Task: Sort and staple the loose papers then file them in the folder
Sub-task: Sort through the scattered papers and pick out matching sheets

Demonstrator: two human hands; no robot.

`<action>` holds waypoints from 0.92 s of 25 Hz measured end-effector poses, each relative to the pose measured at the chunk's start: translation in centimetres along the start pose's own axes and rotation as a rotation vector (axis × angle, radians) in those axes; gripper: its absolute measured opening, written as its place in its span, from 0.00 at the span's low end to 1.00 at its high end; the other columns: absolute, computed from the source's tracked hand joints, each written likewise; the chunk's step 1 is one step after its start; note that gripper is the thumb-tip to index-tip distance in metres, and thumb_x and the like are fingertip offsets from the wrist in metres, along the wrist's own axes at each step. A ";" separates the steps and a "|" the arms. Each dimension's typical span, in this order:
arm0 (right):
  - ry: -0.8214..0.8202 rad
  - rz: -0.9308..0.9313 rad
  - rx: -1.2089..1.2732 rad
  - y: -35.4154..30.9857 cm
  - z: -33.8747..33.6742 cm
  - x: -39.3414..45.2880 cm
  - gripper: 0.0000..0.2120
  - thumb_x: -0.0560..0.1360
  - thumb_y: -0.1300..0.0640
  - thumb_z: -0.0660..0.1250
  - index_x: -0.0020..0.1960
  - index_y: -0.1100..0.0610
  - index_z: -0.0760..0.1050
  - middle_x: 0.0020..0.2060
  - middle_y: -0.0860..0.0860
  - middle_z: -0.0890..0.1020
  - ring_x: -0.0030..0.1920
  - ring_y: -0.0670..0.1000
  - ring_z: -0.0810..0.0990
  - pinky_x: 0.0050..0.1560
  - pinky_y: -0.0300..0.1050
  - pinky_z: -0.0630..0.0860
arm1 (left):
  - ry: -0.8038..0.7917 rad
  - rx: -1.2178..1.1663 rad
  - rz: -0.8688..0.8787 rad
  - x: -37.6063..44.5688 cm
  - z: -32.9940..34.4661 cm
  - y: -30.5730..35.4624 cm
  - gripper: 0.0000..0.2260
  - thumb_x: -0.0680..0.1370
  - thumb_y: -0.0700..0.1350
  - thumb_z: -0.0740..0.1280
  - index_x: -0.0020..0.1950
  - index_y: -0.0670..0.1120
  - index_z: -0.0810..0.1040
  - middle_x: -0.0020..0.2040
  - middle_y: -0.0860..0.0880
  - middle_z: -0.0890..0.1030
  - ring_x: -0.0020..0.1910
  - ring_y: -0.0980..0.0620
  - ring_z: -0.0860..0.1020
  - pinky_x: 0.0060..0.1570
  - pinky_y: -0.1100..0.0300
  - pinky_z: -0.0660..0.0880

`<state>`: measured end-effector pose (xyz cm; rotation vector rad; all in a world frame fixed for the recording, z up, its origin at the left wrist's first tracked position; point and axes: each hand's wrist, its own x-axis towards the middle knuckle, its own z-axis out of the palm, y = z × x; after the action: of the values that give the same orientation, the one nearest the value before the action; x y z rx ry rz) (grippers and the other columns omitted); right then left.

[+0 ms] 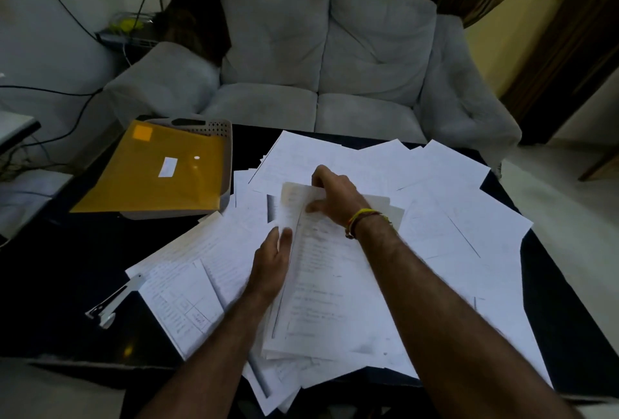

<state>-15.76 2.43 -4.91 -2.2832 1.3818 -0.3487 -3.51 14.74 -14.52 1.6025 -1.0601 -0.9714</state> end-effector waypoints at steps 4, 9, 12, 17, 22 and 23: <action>0.231 -0.026 -0.079 0.5 1.8 -0.4 0.30 0.65 0.46 0.78 0.60 0.53 0.68 0.52 0.53 0.79 0.55 0.56 0.76 0.59 0.52 0.70 | 0.008 0.152 0.019 0.5 0.0 -1.7 0.16 0.78 0.54 0.64 0.62 0.47 0.71 0.56 0.50 0.78 0.53 0.50 0.78 0.53 0.55 0.78; 0.573 0.553 0.453 5.6 1.8 -3.7 0.48 0.63 0.36 0.76 0.72 0.59 0.62 0.66 0.57 0.73 0.66 0.57 0.71 0.66 0.53 0.69 | 0.068 -0.022 0.037 1.7 -2.1 -1.4 0.16 0.81 0.43 0.62 0.69 0.45 0.70 0.63 0.51 0.75 0.63 0.51 0.74 0.62 0.58 0.71; 0.424 0.440 0.735 6.5 2.4 -4.9 0.19 0.71 0.48 0.74 0.56 0.59 0.75 0.48 0.55 0.82 0.51 0.56 0.81 0.51 0.50 0.79 | 0.068 -0.104 0.105 2.3 -2.2 0.7 0.14 0.82 0.42 0.59 0.69 0.46 0.69 0.64 0.52 0.75 0.65 0.51 0.73 0.65 0.56 0.70; 1.120 0.037 0.474 0.1 1.4 -6.7 0.07 0.77 0.59 0.68 0.48 0.61 0.72 0.39 0.47 0.76 0.36 0.41 0.71 0.37 0.27 0.70 | 0.298 -0.019 0.380 0.7 -1.5 7.2 0.12 0.82 0.50 0.60 0.64 0.51 0.68 0.59 0.55 0.77 0.56 0.58 0.77 0.51 0.66 0.76; 1.030 0.068 0.503 -0.3 5.7 -8.2 0.09 0.77 0.56 0.67 0.54 0.56 0.70 0.43 0.56 0.81 0.41 0.54 0.80 0.40 0.30 0.71 | 0.521 0.142 0.337 -1.1 0.7 6.0 0.20 0.79 0.58 0.60 0.62 0.43 0.69 0.57 0.47 0.80 0.54 0.47 0.80 0.43 0.64 0.76; 1.050 0.031 0.470 -0.1 6.2 -8.1 0.07 0.77 0.57 0.67 0.52 0.55 0.70 0.42 0.55 0.80 0.41 0.53 0.80 0.40 0.31 0.71 | 0.575 0.168 0.366 -1.2 1.2 5.9 0.20 0.80 0.57 0.59 0.61 0.43 0.70 0.56 0.44 0.81 0.52 0.47 0.81 0.42 0.63 0.76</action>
<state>-16.74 11.15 -10.13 -1.6729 1.5006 -1.8201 -6.09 14.48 -8.97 1.6057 -0.9878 -0.1578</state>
